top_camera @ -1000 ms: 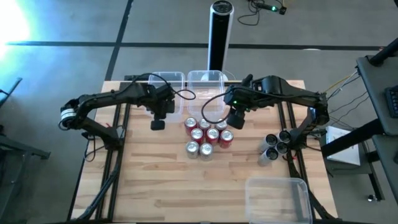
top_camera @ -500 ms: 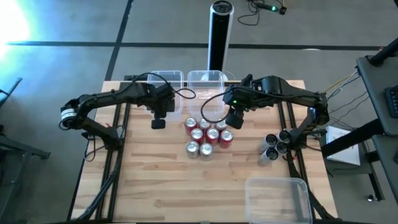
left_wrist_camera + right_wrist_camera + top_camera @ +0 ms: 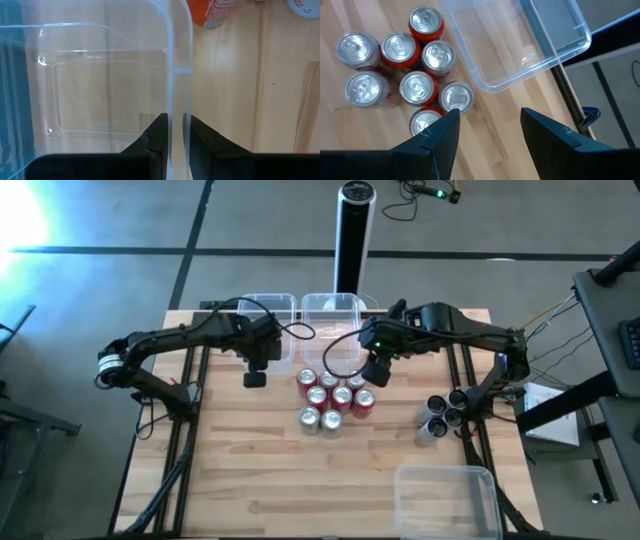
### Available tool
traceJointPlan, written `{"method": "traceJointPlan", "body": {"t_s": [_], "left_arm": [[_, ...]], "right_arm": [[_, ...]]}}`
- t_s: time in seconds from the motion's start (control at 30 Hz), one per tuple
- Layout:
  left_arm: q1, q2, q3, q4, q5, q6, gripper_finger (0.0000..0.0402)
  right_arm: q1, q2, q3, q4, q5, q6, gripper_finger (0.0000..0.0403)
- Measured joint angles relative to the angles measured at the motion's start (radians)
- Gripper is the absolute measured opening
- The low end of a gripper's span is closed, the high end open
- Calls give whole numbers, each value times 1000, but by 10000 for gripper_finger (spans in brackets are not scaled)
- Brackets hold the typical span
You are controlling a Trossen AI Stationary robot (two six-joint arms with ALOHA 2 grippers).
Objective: Sort soda cans
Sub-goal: Move the left transparent bin to the left side of the center transparent bin, then move the bottom right transparent bin to the right side of the center transparent bin
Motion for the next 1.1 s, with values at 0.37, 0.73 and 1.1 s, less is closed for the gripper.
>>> {"method": "traceJointPlan", "body": {"t_s": [0.37, 0.73, 1.1], "left_arm": [[0, 0, -1, -8, -1, -2, 106], [0, -3, 31, -39, -1, -10, 193], [0, -9, 323, -295, 86, -91, 235]], "right_arm": [[13, 0, 0, 1, 54, 20, 206], [13, 0, 0, 2, 54, 20, 206], [32, 0, 0, 7, 95, 97, 206]]}}
